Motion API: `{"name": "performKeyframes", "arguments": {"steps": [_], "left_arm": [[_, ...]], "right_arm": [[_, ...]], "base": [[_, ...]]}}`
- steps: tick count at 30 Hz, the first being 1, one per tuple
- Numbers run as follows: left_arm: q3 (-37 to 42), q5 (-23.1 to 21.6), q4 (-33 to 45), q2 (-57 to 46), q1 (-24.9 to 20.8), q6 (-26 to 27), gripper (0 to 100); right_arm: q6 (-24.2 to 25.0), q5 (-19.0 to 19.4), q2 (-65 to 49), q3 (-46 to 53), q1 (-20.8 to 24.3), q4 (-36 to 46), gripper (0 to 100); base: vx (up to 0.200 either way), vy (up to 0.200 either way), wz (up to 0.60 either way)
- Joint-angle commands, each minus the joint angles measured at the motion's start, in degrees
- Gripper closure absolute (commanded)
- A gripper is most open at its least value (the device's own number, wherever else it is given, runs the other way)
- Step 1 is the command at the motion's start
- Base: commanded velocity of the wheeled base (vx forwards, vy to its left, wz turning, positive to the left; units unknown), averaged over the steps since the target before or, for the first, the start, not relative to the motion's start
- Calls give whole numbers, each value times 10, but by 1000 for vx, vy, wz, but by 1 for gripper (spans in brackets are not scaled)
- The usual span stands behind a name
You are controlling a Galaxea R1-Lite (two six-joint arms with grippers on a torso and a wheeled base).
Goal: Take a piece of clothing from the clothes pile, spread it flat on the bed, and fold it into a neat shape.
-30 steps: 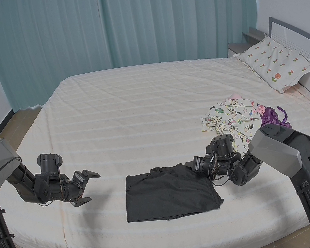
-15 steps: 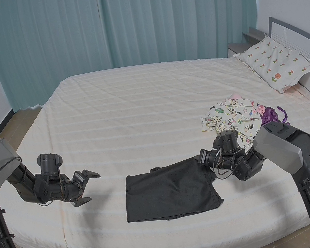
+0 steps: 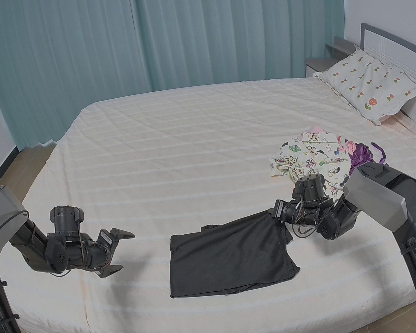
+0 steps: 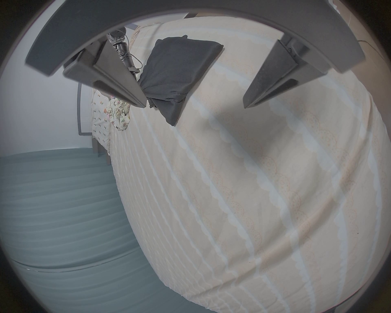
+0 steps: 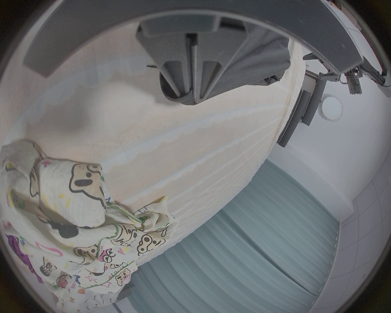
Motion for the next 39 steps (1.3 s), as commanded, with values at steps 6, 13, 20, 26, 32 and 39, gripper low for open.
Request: {"name": "performKeyframes", "arguments": {"steps": [6, 13, 20, 26, 32, 39], "left_arm": [[-1, 0, -1, 1, 0, 0, 0], [-4, 0, 0, 1, 0, -1, 0], [-2, -1, 0, 1, 0, 6, 0], [6, 1, 0, 1, 0, 31, 0], [6, 3, -1, 1, -1, 32, 0], [37, 33, -1, -33, -59, 34, 0]], "right_arm": [[0, 0, 0, 4, 0, 7, 0], [-5, 4, -57, 66, -13, 7, 0], [-5, 6, -122, 175, -12, 2, 0], [-9, 4, -130, 242, 6, -11, 0], [-32, 8, -122, 307, 6, -87, 0], [-26, 12, -131, 394, 7, -147, 0]], "base": [[0, 0, 0], [0, 0, 0], [29, 0, 0], [200, 0, 0], [100, 0, 0], [0, 0, 0]]}}
